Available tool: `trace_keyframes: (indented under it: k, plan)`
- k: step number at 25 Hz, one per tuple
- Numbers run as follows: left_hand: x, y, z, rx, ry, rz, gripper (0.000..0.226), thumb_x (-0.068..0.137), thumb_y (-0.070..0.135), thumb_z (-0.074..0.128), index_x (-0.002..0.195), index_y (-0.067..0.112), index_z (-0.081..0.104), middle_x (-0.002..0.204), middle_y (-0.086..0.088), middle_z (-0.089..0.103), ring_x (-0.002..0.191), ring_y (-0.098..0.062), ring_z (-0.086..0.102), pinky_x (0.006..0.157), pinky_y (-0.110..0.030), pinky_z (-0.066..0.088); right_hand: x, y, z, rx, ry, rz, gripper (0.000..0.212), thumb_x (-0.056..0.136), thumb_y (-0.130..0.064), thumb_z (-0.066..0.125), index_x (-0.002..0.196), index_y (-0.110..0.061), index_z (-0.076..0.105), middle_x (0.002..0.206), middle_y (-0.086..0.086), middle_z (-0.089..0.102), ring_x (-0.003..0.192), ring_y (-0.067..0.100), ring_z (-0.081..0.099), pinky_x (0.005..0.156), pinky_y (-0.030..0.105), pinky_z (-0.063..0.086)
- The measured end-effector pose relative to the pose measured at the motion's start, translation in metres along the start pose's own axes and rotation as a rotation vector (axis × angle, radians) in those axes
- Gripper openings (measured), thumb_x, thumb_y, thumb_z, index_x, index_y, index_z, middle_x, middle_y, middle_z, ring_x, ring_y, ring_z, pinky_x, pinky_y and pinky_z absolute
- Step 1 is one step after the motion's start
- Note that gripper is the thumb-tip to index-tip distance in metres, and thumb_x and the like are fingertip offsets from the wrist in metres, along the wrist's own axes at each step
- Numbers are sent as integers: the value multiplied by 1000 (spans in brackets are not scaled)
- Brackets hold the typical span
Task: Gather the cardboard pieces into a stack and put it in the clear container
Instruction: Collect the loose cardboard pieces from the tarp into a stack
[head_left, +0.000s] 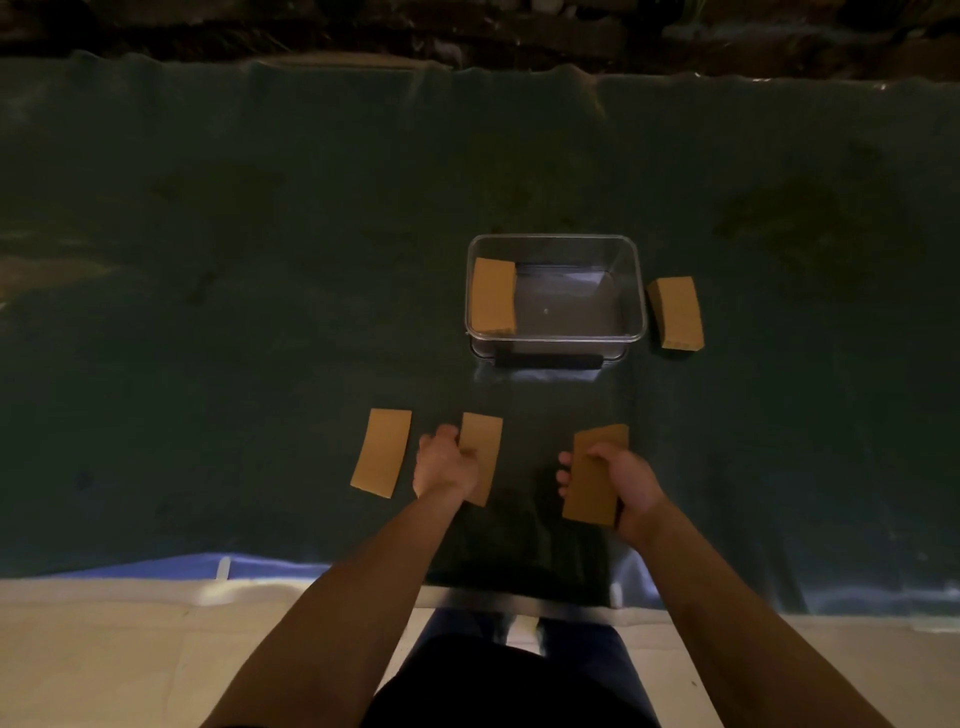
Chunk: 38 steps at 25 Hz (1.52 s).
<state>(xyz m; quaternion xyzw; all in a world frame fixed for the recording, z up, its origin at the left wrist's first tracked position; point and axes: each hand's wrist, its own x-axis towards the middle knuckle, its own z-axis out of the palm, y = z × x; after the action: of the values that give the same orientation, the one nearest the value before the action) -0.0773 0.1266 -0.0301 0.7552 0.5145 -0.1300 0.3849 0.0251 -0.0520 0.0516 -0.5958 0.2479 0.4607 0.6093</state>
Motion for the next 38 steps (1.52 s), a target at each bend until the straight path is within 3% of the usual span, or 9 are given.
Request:
trace_keyframes:
  k: [3,8,17,19,23,26,31,34,38]
  plan:
    - [11,-19,-30,-157,78,-75,28,99,24,54,120,12,69,127,-17,65,112,-33,62,92,-40,52,1,2,9,-12,-20,7,28,96,-12,50,123,-7,48,96,18,71,75,29,66,67,43,55]
    - [25,-58,-83,103,115,-304,37,94,40,59,124,19,65,141,-16,38,128,-38,37,101,-48,41,3,6,23,-45,-41,12,29,96,-11,49,124,-4,50,93,17,71,72,29,66,67,43,55]
    - [11,-37,-76,4,156,-80,30,93,22,59,117,11,46,114,-19,65,110,-40,60,87,-44,51,1,13,21,-67,-60,19,28,97,-20,53,122,-8,54,101,15,73,76,27,68,68,42,56]
    - [-5,-20,-71,-203,56,44,29,91,19,66,113,15,48,114,-13,66,107,-35,63,87,-42,51,0,15,23,-86,-86,19,25,95,-27,57,116,-11,57,101,14,73,77,26,69,69,42,57]
    - [-44,18,-47,-645,-474,7,28,84,20,77,108,23,64,113,0,70,105,-18,63,75,-34,49,-3,17,32,-169,-138,-21,27,85,-42,69,104,-25,64,100,8,74,87,27,71,62,37,57]
    - [-59,31,-29,-680,-504,26,20,85,21,77,103,20,69,99,4,73,89,-8,66,63,-22,48,-5,18,34,-148,-178,-50,33,86,-38,69,113,-20,67,107,15,75,90,28,74,65,39,60]
    - [-65,40,-17,-709,-323,93,26,84,25,79,106,18,68,102,3,68,102,-18,64,74,-21,50,-8,11,34,-132,-209,-29,36,95,-34,59,124,-14,64,118,21,69,102,34,68,71,42,57]
    - [-64,40,-18,-429,-187,209,58,79,41,80,128,25,54,127,-3,48,121,-21,51,100,-34,48,-11,7,32,-180,-227,-46,34,96,-37,56,119,-13,66,110,19,73,94,33,69,71,42,58]
    - [-54,53,-37,-666,-476,199,81,80,46,74,148,44,30,134,1,52,121,-20,54,105,-47,45,-12,8,32,-344,-198,-175,20,95,-25,59,95,-9,69,80,16,67,59,20,64,54,30,54]
